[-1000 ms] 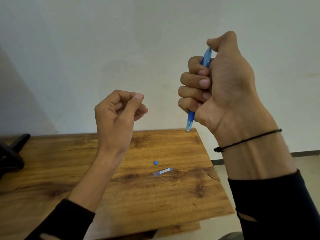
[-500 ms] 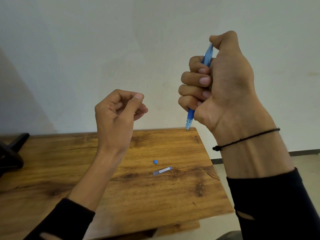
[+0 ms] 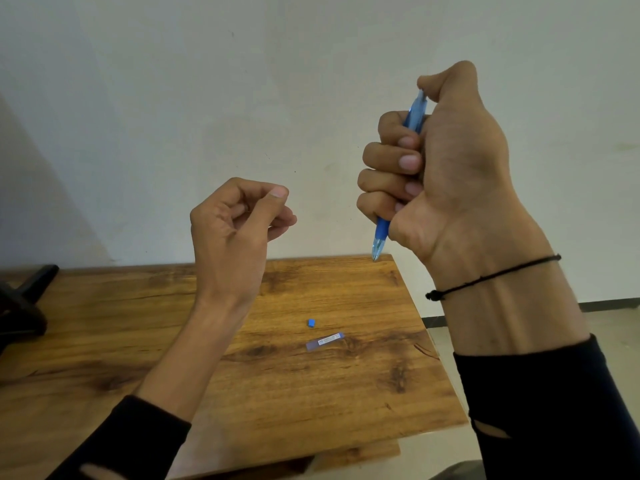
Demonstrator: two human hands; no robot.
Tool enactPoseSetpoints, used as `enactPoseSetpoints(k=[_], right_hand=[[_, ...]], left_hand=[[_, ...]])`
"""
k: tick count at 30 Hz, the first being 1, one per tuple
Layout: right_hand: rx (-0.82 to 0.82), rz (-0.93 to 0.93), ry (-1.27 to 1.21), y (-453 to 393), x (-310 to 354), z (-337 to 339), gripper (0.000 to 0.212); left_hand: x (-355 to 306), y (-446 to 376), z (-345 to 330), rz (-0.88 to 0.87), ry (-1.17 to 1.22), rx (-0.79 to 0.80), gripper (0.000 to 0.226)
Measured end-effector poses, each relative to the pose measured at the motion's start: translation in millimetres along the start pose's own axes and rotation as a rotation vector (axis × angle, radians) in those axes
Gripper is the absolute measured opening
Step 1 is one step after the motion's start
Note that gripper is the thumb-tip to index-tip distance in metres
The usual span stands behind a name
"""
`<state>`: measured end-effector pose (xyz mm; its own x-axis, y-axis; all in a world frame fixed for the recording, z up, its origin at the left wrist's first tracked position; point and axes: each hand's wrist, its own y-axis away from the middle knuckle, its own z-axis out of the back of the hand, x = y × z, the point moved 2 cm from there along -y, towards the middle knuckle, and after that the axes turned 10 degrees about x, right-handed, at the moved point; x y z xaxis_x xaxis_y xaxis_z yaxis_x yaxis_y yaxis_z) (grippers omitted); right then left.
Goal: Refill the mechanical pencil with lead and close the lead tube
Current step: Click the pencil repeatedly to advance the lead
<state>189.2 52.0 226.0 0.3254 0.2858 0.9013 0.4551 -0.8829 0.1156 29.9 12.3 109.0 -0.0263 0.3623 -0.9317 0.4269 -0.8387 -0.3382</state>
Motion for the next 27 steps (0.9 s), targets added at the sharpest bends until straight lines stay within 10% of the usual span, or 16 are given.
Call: enactPoseSetpoints(k=[27], right_hand=[[-0.027, 0.021, -0.099, 0.0, 2.1, 4.6, 0.053]], left_hand=[[0.1, 1.4, -0.6, 0.004, -0.009, 0.007, 0.009]])
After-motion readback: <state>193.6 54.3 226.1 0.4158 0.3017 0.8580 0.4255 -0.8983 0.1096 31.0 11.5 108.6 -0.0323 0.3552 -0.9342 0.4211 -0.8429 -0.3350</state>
